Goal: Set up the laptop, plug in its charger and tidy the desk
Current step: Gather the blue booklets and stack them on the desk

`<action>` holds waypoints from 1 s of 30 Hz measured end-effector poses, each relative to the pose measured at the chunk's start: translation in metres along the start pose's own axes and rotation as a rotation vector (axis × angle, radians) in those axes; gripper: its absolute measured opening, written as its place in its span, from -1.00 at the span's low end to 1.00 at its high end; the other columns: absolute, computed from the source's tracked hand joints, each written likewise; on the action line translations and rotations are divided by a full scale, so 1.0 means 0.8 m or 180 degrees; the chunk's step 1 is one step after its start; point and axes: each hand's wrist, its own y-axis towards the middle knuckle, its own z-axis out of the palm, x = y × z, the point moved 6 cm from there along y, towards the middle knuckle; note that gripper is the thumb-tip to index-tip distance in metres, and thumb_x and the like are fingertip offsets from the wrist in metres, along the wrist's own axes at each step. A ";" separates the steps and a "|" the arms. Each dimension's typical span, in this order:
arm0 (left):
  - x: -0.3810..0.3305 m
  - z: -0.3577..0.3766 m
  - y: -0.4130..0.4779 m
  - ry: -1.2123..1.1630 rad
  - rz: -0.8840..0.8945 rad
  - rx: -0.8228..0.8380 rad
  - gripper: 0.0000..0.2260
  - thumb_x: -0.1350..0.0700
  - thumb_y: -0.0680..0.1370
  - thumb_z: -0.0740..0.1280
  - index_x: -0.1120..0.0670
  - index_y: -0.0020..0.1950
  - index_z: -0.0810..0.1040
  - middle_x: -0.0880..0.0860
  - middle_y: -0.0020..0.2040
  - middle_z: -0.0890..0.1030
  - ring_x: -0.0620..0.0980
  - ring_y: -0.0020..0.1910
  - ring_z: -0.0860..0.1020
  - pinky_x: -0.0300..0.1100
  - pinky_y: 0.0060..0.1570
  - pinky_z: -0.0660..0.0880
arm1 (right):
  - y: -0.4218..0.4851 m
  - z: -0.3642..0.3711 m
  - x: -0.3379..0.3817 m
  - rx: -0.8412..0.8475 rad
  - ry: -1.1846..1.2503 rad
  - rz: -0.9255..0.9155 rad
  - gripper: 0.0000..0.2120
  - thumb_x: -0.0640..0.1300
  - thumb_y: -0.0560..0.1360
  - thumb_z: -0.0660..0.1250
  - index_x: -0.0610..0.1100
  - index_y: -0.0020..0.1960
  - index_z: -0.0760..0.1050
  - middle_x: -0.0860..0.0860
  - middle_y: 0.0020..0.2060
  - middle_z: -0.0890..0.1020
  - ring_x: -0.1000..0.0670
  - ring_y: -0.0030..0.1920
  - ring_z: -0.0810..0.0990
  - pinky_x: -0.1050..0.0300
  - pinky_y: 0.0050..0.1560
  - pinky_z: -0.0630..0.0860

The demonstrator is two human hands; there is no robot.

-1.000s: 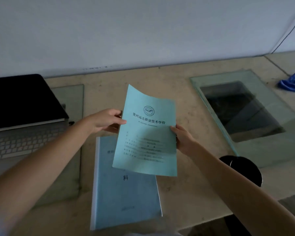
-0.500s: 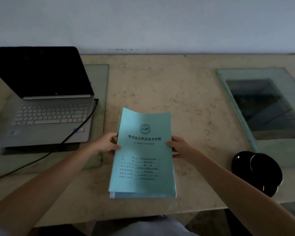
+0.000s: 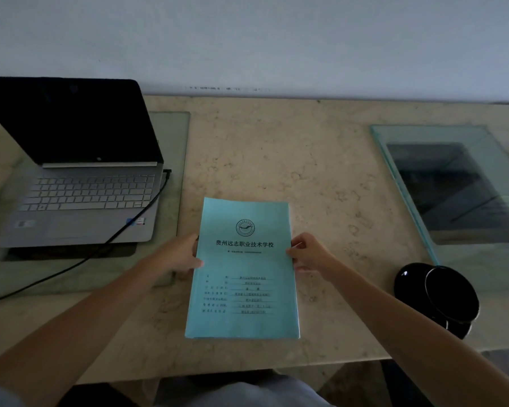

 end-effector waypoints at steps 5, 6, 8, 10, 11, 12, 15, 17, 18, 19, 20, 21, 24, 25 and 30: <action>0.005 0.010 0.012 -0.0517 0.0047 -0.0018 -0.64 0.12 0.51 0.32 0.11 0.30 0.43 0.03 0.21 0.55 -0.04 0.03 0.52 -0.21 -0.06 0.47 | -0.004 -0.013 0.002 -0.0035 0.0064 0.0137 -0.67 -0.17 0.52 0.31 -0.20 0.24 0.37 -0.13 0.12 0.53 -0.12 0.04 0.59 0.02 -0.19 0.61; 0.005 0.015 0.017 -0.0910 0.0023 0.0009 -0.67 0.15 0.52 0.32 0.12 0.27 0.46 0.02 0.19 0.55 -0.03 0.04 0.53 -0.18 -0.01 0.49 | -0.004 -0.010 0.004 0.0024 0.0043 0.0143 -0.68 -0.19 0.53 0.29 -0.25 0.25 0.39 -0.17 0.12 0.55 -0.14 0.03 0.59 -0.01 -0.12 0.61; 0.007 0.023 0.028 -0.1740 -0.0132 -0.0035 -0.67 0.16 0.50 0.35 0.12 0.26 0.48 0.10 0.22 0.57 0.04 0.09 0.56 -0.03 0.12 0.52 | -0.007 -0.005 0.009 0.0104 0.0124 0.0148 -0.72 -0.24 0.55 0.25 -0.36 0.21 0.43 -0.24 0.05 0.60 -0.11 -0.07 0.60 0.02 -0.12 0.62; 0.013 0.031 0.036 -0.2435 -0.0465 -0.0178 -0.62 0.12 0.45 0.42 0.14 0.25 0.48 0.14 0.19 0.59 0.07 0.06 0.58 -0.02 0.04 0.55 | -0.003 -0.003 0.008 0.0182 0.0299 0.0219 -0.71 -0.24 0.55 0.25 -0.39 0.21 0.45 -0.20 0.00 0.62 -0.06 -0.13 0.61 0.13 -0.26 0.63; 0.014 0.033 0.036 -0.2694 -0.0624 -0.0240 -0.60 0.12 0.44 0.44 0.17 0.24 0.48 0.15 0.18 0.59 0.08 0.04 0.59 -0.08 -0.06 0.55 | -0.002 -0.002 0.008 0.0217 0.0380 0.0250 -0.70 -0.24 0.54 0.26 -0.38 0.22 0.45 -0.18 0.00 0.62 -0.04 -0.16 0.62 0.17 -0.34 0.62; 0.013 0.033 0.035 -0.2870 -0.0719 -0.0283 -0.59 0.13 0.44 0.44 0.20 0.24 0.47 0.16 0.17 0.59 0.09 0.03 0.58 -0.12 -0.14 0.52 | -0.001 -0.002 0.008 0.0243 0.0459 0.0278 -0.71 -0.25 0.54 0.26 -0.38 0.21 0.45 -0.18 0.00 0.62 -0.01 -0.19 0.62 0.21 -0.41 0.60; 0.007 0.031 0.035 -0.3220 -0.0794 -0.0295 -0.61 0.22 0.45 0.42 0.27 0.24 0.45 0.19 0.16 0.58 0.10 0.00 0.55 -0.16 -0.21 0.45 | 0.003 -0.002 0.005 0.0281 0.0644 0.0307 -0.73 -0.28 0.54 0.26 -0.40 0.18 0.45 -0.20 -0.01 0.61 0.03 -0.27 0.60 0.29 -0.52 0.52; 0.002 0.027 0.037 -0.3344 -0.0737 -0.0362 -0.61 0.28 0.44 0.42 0.28 0.24 0.44 0.20 0.14 0.58 0.12 -0.01 0.55 -0.13 -0.18 0.46 | 0.005 0.002 0.006 0.0299 0.0777 0.0312 -0.74 -0.29 0.52 0.29 -0.42 0.16 0.47 -0.17 -0.08 0.61 0.05 -0.33 0.60 0.30 -0.52 0.49; -0.004 0.024 0.037 -0.3401 -0.0673 -0.0351 -0.58 0.29 0.42 0.43 0.26 0.25 0.42 0.21 0.15 0.58 0.14 0.00 0.57 -0.11 -0.17 0.49 | 0.007 0.004 0.006 0.0308 0.0857 0.0292 -0.72 -0.29 0.51 0.31 -0.44 0.16 0.47 -0.17 -0.11 0.62 0.06 -0.38 0.61 0.29 -0.51 0.49; -0.012 0.022 0.038 -0.3470 -0.0597 -0.0299 -0.54 0.30 0.39 0.45 0.24 0.26 0.41 0.22 0.16 0.58 0.16 0.00 0.58 -0.08 -0.15 0.52 | 0.009 0.005 0.005 0.0321 0.0936 0.0299 -0.69 -0.29 0.51 0.32 -0.46 0.18 0.46 -0.17 -0.14 0.62 0.07 -0.44 0.60 0.28 -0.51 0.49; -0.021 0.019 0.036 -0.3507 -0.0522 -0.0249 -0.52 0.30 0.37 0.47 0.22 0.25 0.41 0.22 0.15 0.59 0.17 0.00 0.60 -0.06 -0.15 0.54 | 0.010 0.005 0.005 0.0354 0.1012 0.0329 -0.67 -0.28 0.50 0.33 -0.48 0.18 0.45 -0.18 -0.17 0.62 0.08 -0.50 0.59 0.28 -0.52 0.48; -0.027 0.014 0.035 -0.3523 -0.0421 -0.0237 -0.52 0.29 0.36 0.49 0.20 0.24 0.43 0.21 0.13 0.61 0.16 -0.02 0.61 -0.05 -0.15 0.56 | 0.009 0.004 0.004 0.0380 0.1100 0.0364 -0.67 -0.27 0.50 0.33 -0.47 0.18 0.45 -0.18 -0.21 0.61 0.09 -0.56 0.56 0.29 -0.55 0.46; -0.045 -0.011 0.023 -0.3486 -0.0158 -0.0240 -0.62 0.19 0.32 0.54 0.14 0.10 0.56 0.09 -0.07 0.70 0.01 -0.16 0.67 -0.19 -0.24 0.57 | 0.003 -0.002 0.008 0.0695 0.1589 0.0426 -0.79 -0.20 0.51 0.34 -0.33 0.06 0.52 -0.12 -0.31 0.57 0.05 -0.59 0.48 0.27 -0.54 0.46; -0.054 -0.020 0.016 -0.3525 -0.0053 -0.0194 -0.61 0.13 0.28 0.56 0.14 0.07 0.59 0.05 -0.13 0.72 -0.02 -0.19 0.68 -0.22 -0.28 0.57 | 0.000 -0.007 0.015 0.0816 0.1705 0.0356 -0.82 -0.16 0.50 0.36 -0.27 0.02 0.53 -0.11 -0.29 0.56 0.04 -0.57 0.45 0.25 -0.50 0.48; -0.099 -0.086 -0.015 -0.3307 0.0778 -0.0372 -0.31 -0.10 -0.05 0.61 0.07 0.03 0.61 0.06 -0.11 0.72 0.09 -0.13 0.68 -0.06 -0.15 0.59 | -0.011 -0.056 0.074 0.0717 0.1393 -0.0250 -0.74 -0.07 0.37 0.48 -0.06 0.04 0.57 0.01 -0.05 0.67 0.03 -0.11 0.65 0.01 -0.07 0.60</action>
